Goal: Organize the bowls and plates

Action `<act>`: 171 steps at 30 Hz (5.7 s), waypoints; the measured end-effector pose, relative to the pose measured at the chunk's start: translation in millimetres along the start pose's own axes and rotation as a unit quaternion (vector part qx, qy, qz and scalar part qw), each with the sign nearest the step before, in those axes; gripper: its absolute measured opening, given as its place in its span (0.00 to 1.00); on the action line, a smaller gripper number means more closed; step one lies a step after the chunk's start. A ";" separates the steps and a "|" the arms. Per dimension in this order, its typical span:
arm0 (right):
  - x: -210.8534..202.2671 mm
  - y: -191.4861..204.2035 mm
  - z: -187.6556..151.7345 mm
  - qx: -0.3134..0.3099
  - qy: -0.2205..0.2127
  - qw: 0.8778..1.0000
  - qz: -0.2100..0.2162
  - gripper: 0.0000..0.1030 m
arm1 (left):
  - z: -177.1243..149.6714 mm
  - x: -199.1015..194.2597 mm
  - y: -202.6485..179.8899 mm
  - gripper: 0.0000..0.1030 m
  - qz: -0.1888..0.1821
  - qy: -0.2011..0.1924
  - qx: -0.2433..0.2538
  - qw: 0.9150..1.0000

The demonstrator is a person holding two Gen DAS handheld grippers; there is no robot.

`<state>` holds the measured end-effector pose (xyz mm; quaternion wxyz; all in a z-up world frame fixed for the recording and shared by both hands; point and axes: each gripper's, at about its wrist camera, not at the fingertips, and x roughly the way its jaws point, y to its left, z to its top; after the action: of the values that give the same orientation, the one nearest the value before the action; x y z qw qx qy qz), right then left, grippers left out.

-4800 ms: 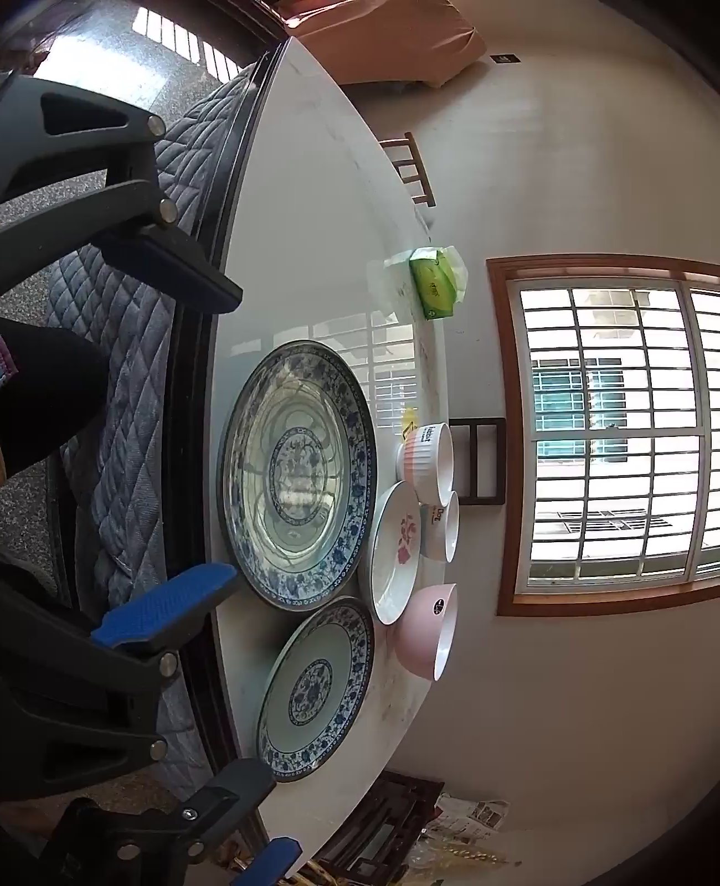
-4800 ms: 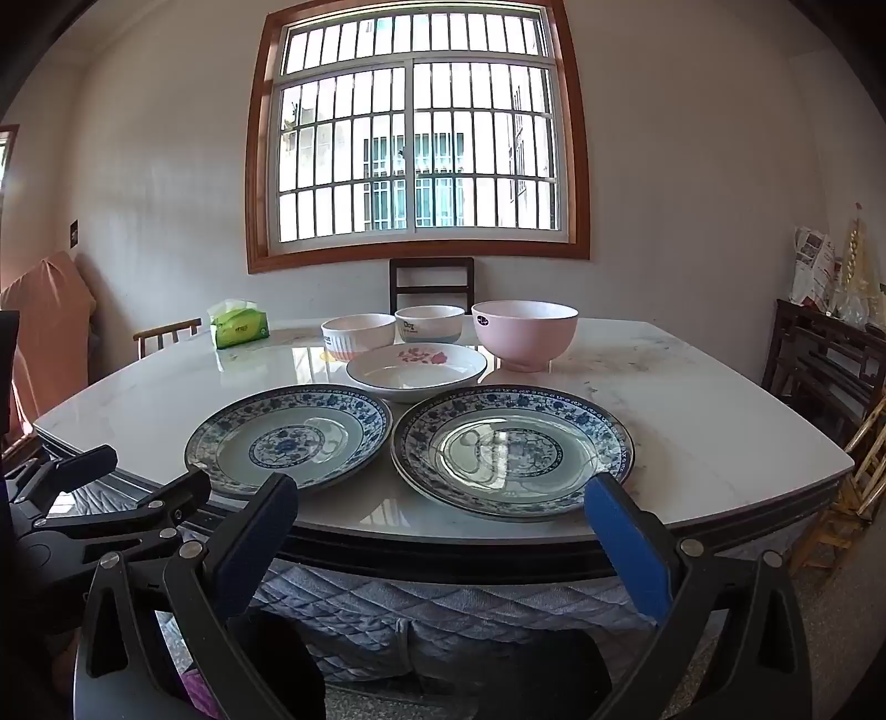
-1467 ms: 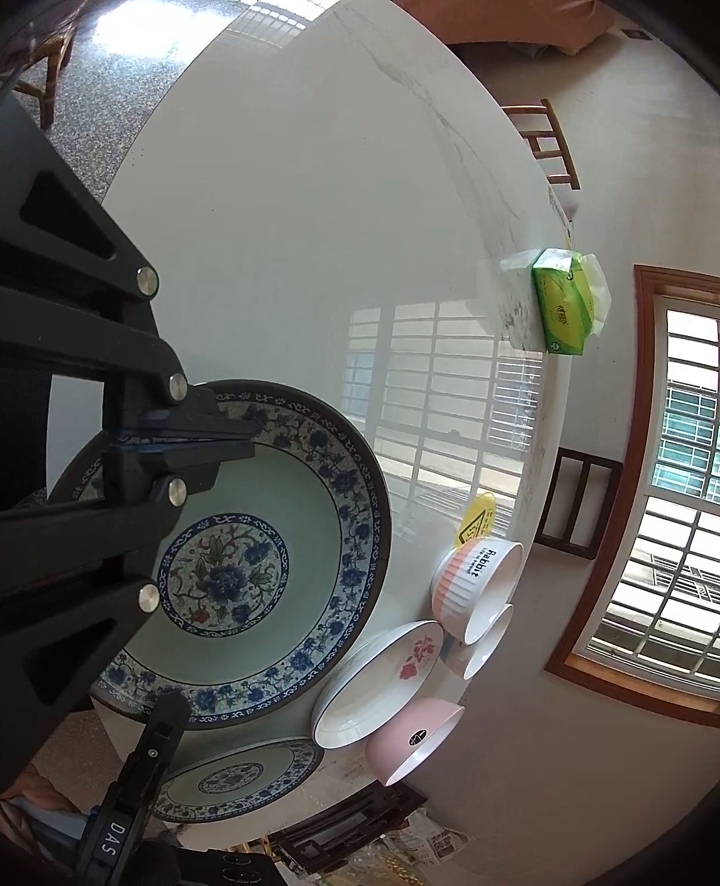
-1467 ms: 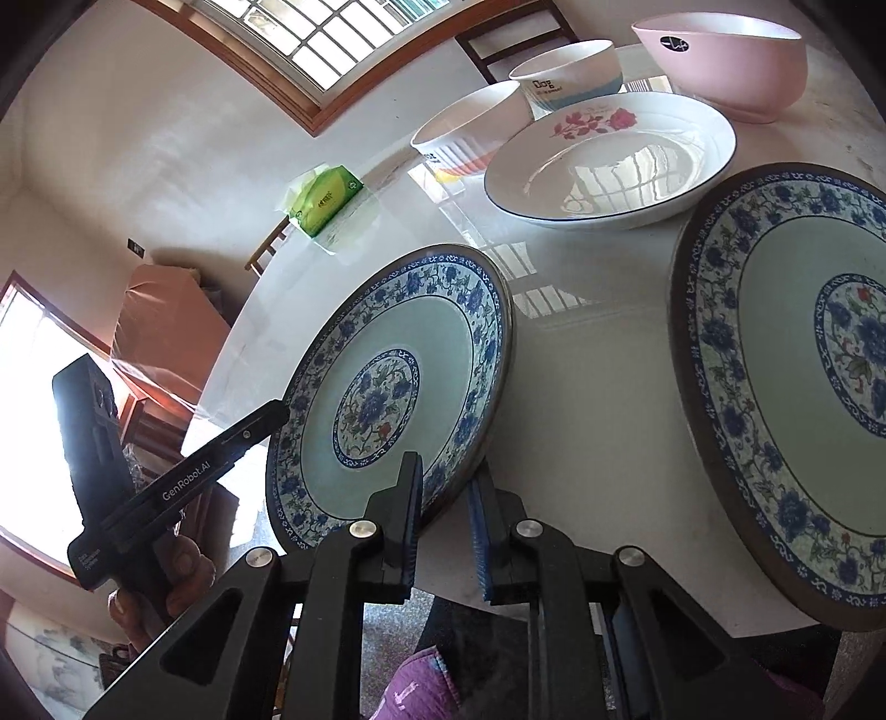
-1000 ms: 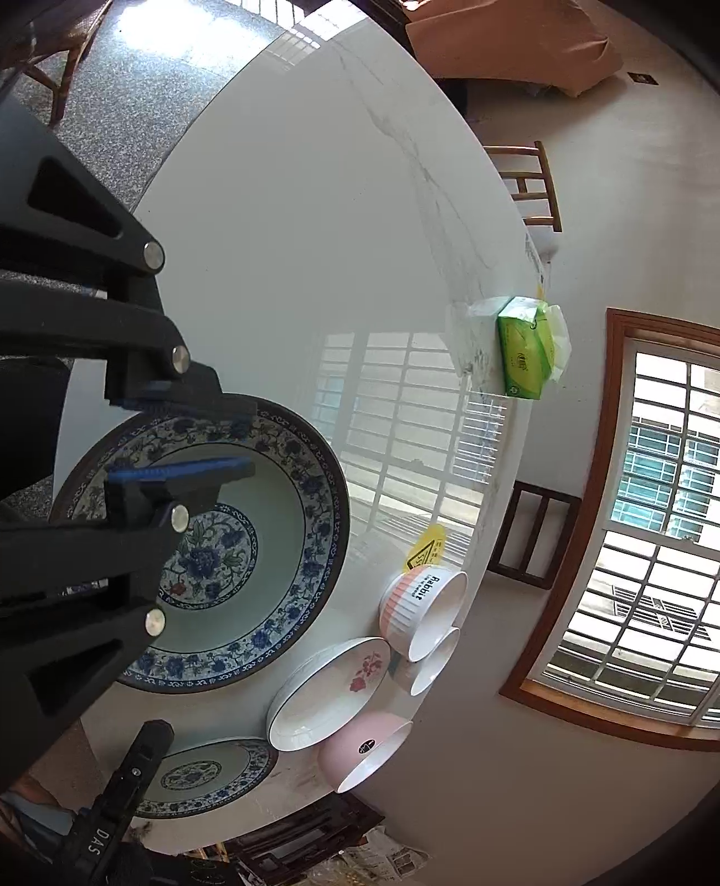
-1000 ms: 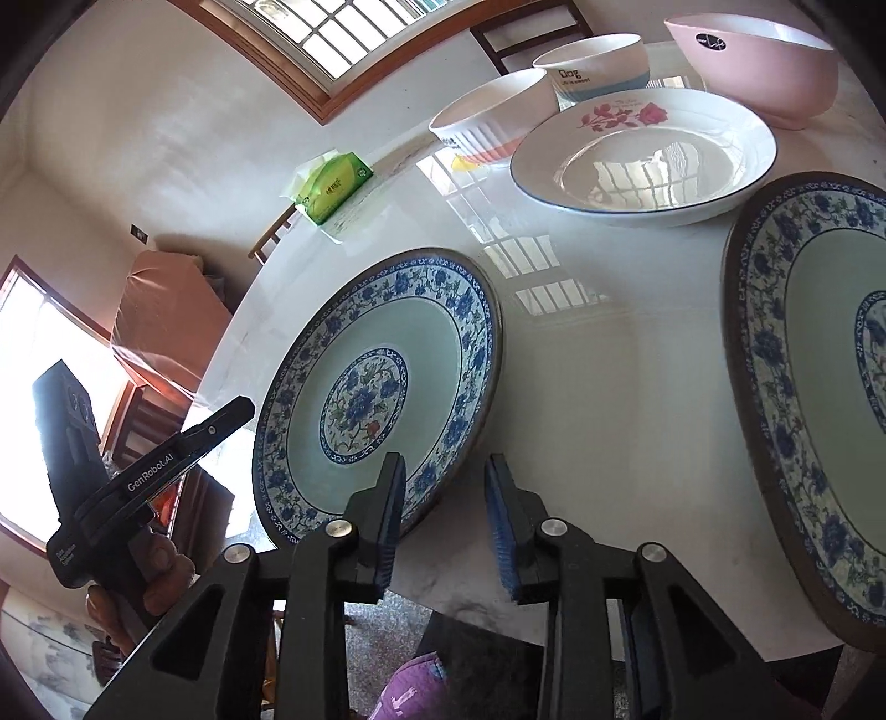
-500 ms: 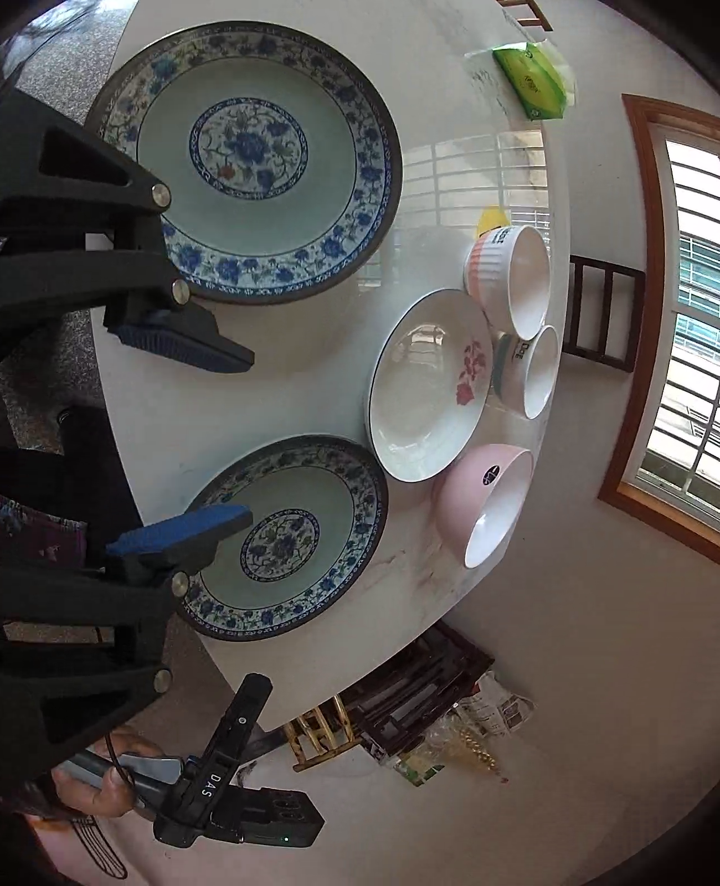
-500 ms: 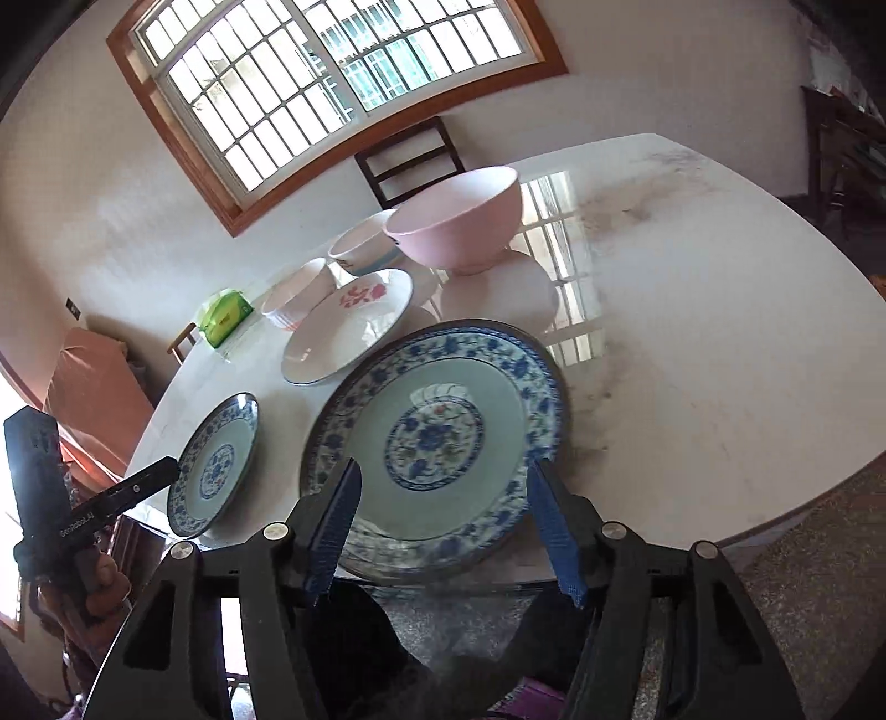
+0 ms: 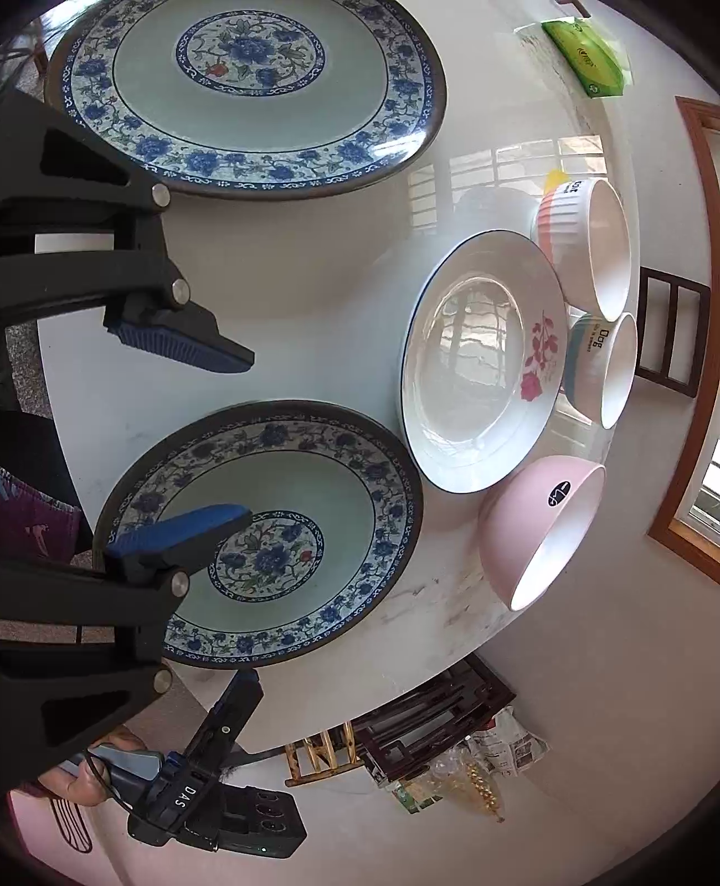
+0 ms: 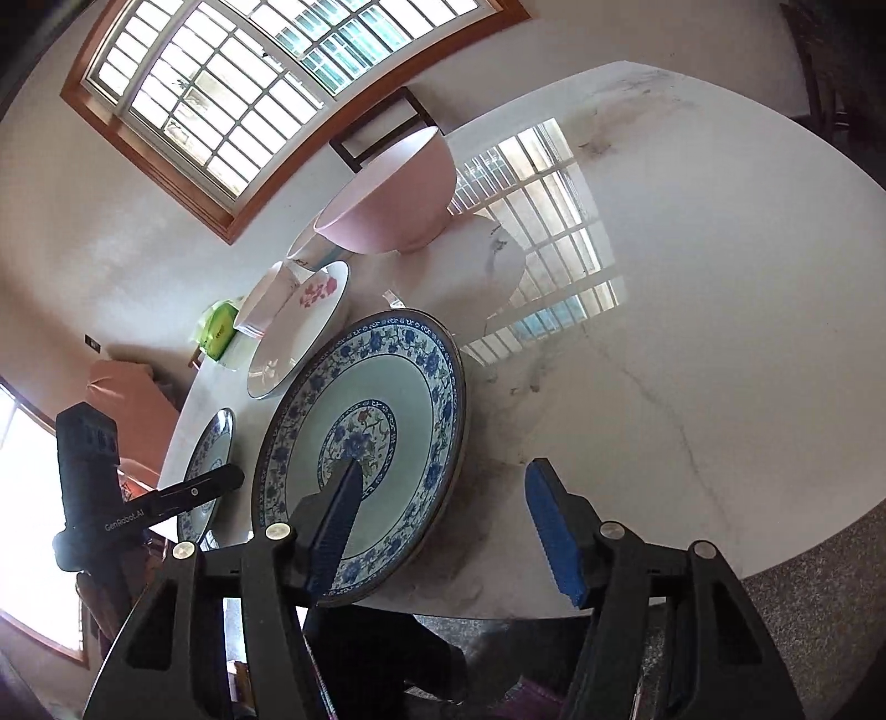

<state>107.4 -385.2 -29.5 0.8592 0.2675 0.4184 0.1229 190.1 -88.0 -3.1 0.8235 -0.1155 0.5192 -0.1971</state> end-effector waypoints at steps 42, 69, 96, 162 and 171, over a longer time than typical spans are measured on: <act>39.9 30.9 -21.8 -0.022 0.040 0.997 0.067 0.16 | -38.4 -33.2 14.2 0.20 0.093 -0.091 0.016 0.991; 80.3 108.2 -16.9 -0.070 0.055 0.990 0.109 0.17 | -40.0 -98.9 85.8 0.21 0.139 -0.156 -0.039 0.977; 158.1 212.7 -18.0 -0.167 0.098 0.976 0.104 0.16 | -48.9 -132.2 183.0 0.22 0.184 -0.179 -0.122 0.959; 129.6 78.9 79.0 -0.022 -0.049 0.998 0.033 0.25 | 99.5 -20.7 99.6 0.39 0.017 -0.048 -0.084 0.995; 151.3 77.9 104.6 -0.015 -0.033 0.998 0.050 0.25 | 119.3 9.1 112.9 0.39 0.024 -0.022 -0.112 0.993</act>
<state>284.2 -292.3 -31.5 0.8695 0.2787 0.3738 0.1633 324.2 7.3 -3.3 0.8212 -0.1989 0.5222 -0.1153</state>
